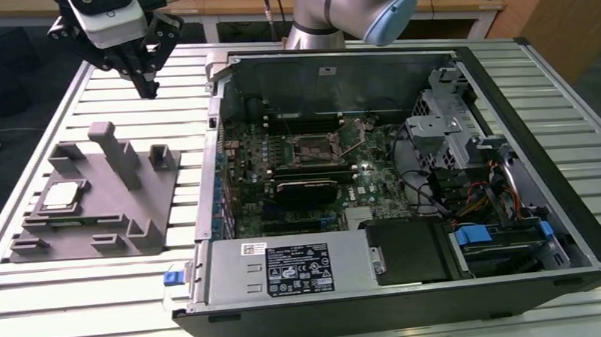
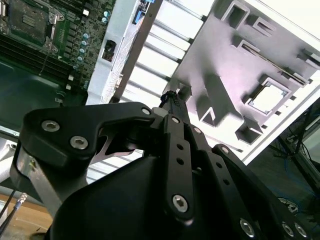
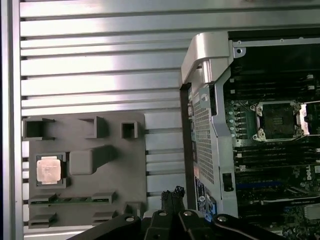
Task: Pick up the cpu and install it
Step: 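Reach for the cpu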
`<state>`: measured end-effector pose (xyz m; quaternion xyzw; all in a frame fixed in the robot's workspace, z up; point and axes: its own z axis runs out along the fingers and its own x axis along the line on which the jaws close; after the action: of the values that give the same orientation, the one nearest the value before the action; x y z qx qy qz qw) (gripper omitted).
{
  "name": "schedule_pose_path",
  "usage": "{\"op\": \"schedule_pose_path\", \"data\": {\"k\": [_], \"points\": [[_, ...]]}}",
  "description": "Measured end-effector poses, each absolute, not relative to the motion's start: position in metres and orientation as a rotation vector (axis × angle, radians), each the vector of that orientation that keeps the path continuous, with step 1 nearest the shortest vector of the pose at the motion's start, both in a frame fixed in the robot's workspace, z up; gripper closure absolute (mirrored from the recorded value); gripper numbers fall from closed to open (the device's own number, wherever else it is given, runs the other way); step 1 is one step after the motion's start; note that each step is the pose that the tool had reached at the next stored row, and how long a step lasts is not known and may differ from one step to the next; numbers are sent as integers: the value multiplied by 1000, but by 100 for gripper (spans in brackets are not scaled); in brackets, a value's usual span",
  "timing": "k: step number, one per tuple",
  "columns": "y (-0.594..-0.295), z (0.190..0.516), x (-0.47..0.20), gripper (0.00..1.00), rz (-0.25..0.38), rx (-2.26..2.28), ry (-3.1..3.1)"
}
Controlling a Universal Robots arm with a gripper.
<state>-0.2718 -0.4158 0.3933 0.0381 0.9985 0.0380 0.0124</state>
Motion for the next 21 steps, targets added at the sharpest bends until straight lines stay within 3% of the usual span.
{"op": "schedule_pose_path", "data": {"k": [21], "points": [[-419,393,-307,89,124,119,3112]]}}
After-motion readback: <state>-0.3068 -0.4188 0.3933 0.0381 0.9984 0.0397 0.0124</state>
